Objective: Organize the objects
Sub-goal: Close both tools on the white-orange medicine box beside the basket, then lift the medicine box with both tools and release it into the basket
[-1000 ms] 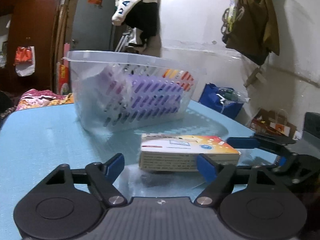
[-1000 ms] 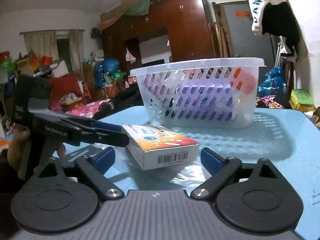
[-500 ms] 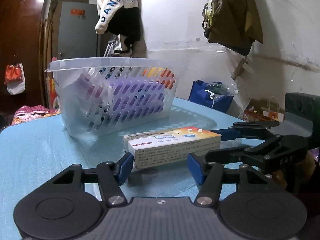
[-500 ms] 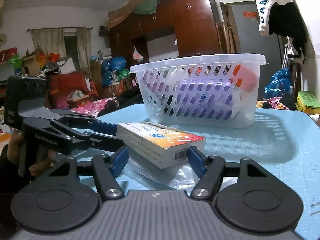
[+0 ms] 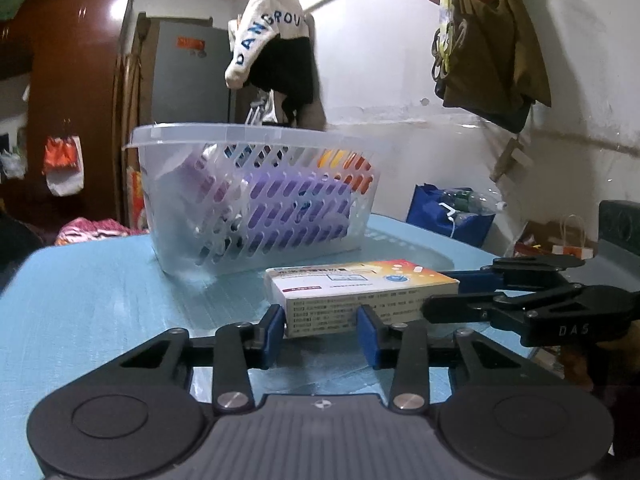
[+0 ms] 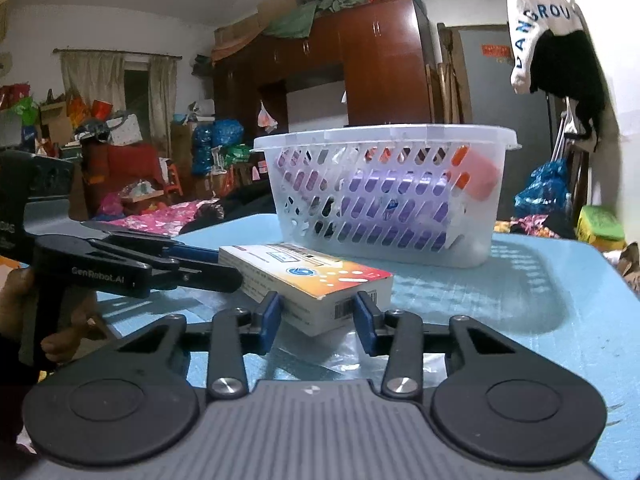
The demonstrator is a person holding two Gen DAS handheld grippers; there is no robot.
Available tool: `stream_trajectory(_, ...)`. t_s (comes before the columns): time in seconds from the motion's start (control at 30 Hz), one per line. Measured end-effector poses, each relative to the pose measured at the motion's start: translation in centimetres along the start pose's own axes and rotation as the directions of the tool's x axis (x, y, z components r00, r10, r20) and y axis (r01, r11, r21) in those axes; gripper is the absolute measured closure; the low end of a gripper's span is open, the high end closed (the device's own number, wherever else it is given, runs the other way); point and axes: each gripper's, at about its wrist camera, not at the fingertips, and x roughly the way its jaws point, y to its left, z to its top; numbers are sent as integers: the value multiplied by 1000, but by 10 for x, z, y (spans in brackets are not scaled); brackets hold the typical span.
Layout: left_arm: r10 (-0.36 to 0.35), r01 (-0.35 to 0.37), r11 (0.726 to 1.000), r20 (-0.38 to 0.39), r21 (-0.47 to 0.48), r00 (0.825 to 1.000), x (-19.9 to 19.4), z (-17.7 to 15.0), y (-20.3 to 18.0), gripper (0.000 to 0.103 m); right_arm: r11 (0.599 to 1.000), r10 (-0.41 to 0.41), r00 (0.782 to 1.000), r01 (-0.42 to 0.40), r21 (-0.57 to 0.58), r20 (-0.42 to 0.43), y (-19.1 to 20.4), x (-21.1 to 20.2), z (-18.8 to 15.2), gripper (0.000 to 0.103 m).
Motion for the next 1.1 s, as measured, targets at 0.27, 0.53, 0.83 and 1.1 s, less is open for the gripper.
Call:
stream_trajectory(0.27,15,-16,1000,28,15,1000,-8,1,-5,63,999,-6,1000,7,-33,30,3,-3,0,62)
stream_trajectory(0.53,26,-28,999,64,24,998,-17,4,-11,63,998,-18,998,22,-58,68,8,-10,9,63)
stream_trajectory(0.83,39,-46,998,137,53,990,-33,38,-14,63,991,-28,992,43,-123,126,12,-16,52,64)
stream_trajectory(1.1,89,-112,989,207,101,974,-21,115,-11,64,982,-53,986,81,-172,161,-7,8,122,64)
